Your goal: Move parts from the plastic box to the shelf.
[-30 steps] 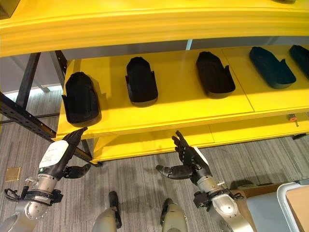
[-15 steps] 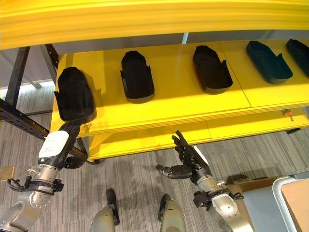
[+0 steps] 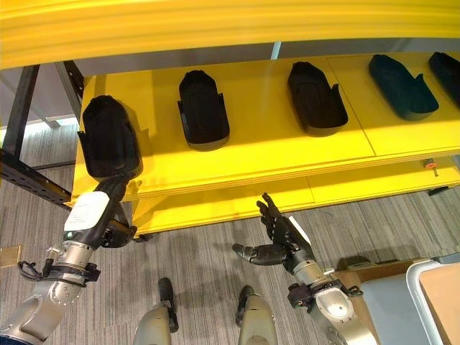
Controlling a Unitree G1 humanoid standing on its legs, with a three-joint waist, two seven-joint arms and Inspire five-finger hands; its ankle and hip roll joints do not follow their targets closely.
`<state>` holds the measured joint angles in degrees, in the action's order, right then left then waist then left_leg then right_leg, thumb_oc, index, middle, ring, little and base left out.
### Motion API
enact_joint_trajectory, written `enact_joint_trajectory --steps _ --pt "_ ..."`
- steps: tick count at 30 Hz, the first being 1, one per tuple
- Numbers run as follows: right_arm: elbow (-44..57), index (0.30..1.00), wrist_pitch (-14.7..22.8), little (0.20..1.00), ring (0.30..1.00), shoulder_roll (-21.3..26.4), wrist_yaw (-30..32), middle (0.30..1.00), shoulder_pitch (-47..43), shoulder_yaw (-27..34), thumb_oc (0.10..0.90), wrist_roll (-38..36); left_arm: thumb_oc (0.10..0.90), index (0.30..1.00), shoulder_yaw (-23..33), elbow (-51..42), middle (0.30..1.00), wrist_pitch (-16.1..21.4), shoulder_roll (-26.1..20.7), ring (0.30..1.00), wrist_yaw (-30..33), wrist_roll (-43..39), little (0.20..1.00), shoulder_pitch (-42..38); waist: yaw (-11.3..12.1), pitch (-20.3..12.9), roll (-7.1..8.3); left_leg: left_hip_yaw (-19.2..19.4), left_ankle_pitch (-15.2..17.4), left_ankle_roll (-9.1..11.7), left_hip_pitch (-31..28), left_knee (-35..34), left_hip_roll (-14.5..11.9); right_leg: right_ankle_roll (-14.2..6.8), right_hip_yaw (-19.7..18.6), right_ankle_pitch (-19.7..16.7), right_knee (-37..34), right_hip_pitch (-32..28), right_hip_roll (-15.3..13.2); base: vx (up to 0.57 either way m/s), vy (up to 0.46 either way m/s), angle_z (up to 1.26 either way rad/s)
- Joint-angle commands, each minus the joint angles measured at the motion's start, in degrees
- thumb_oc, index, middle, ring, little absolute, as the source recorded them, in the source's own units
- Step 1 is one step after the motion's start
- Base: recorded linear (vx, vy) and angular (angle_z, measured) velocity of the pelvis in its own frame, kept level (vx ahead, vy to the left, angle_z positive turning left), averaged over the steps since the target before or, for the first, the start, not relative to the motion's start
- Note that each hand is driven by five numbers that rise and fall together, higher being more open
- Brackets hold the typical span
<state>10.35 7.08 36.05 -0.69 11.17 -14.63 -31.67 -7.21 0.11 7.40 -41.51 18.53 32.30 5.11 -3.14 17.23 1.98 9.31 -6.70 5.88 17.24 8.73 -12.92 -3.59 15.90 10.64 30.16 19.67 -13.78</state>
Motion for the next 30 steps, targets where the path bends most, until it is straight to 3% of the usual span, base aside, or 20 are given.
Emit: enact_joint_trajectory --steps 1,15,30 --pt "4.8 1.0 5.5 1.0 1.0 -0.5 0.3 1.0 -4.0 2.5 0.9 0.2 0.9 1.0 1.7 -1.6 1.0 1.5 -0.9 1.0 4.0 0.3 1.0 -5.2 -1.3 -2.3 1.13 -2.5 3.9 1.5 -1.1 5.1 -4.1 -5.2 -4.9 -15.1 -10.7 0.5 -2.0 0.0 0.0 0.0" --pt "4.6 1.0 5.7 1.0 1.0 -0.4 0.6 1.0 -4.3 1.9 0.9 0.3 0.9 1.0 0.3 -2.4 1.0 1.7 -0.7 1.0 3.9 -0.5 1.0 -6.8 -1.6 -2.3 1.15 -2.5 3.9 1.5 -0.5 5.4 -4.2 -5.1 -5.0 -15.1 -10.1 1.3 -1.9 0.0 0.0 0.0" --pt "4.6 1.0 5.9 1.0 1.0 0.0 1.0 1.0 -4.9 1.3 0.9 -0.1 0.9 1.0 -4.3 6.8 1.0 -0.1 1.6 1.0 4.3 -1.1 1.0 -11.7 -2.5 -2.5 1.66 -2.0 3.9 1.6 0.4 5.9 -4.6 -5.1 -5.6 -15.3 -10.0 2.7 -1.5 0.0 0.001 -0.02"
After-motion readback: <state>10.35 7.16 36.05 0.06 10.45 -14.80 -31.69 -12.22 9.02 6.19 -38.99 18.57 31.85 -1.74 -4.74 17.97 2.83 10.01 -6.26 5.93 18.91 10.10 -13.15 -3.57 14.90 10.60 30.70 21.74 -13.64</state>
